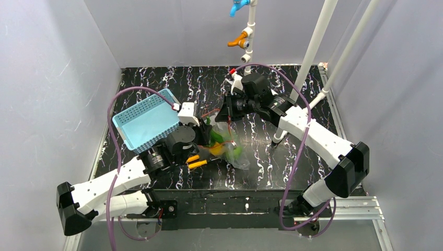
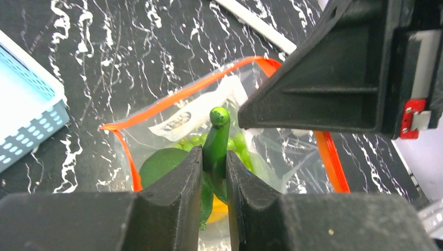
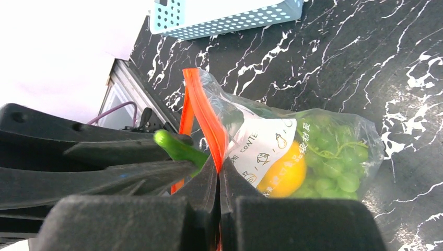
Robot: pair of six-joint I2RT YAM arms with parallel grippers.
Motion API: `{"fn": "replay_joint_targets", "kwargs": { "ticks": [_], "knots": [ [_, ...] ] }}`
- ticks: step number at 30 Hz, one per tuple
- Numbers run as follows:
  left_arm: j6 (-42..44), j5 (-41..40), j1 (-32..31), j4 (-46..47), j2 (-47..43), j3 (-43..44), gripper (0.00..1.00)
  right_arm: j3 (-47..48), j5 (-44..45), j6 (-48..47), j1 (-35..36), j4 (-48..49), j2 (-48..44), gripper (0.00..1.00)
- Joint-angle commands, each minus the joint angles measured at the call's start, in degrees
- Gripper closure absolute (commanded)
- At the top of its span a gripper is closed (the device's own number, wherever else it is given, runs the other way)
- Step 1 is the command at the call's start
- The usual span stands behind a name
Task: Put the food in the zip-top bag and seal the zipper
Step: Place the fake vegetable in the zipper food storage bag.
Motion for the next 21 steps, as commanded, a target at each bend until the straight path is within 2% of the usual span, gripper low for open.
{"fn": "replay_joint_targets", "kwargs": {
  "ticks": [1,4,10,13,15,18,21],
  "knots": [
    [-3.6,5.2,-0.5,-4.8,-0.7,0.5,1.0,0.5,-2.2,0.6,0.0,4.8,-2.6,0.99],
    [-2.9,6.6,-0.5,-6.7,-1.7,0.9,1.0,0.5,-2.2,0.0,0.0,4.4,-2.7,0.99],
    [-9.7,11.5,-0.5,-3.1,0.4,-1.5,1.0,0.5,-2.6,-0.1,0.0,4.4,-2.6,0.99],
    [-11.0,11.2,-0.5,-5.6,1.2,-1.4,0.98,0.3,-2.4,-0.3,0.0,4.2,-3.2,0.99],
    [-11.5,10.8,-0.5,-7.6,0.7,-1.0,0.86,0.0,-2.2,-0.7,0.0,4.0,-3.4,0.99],
    [-12.1,10.8,-0.5,-9.5,-1.1,-0.7,0.58,-0.4,-2.5,-1.7,0.0,3.6,-3.5,0.99],
    [-11.4,10.8,-0.6,-13.3,-2.2,1.4,0.44,-0.4,-2.7,-3.1,0.0,2.6,-3.3,0.99]
  ]
}}
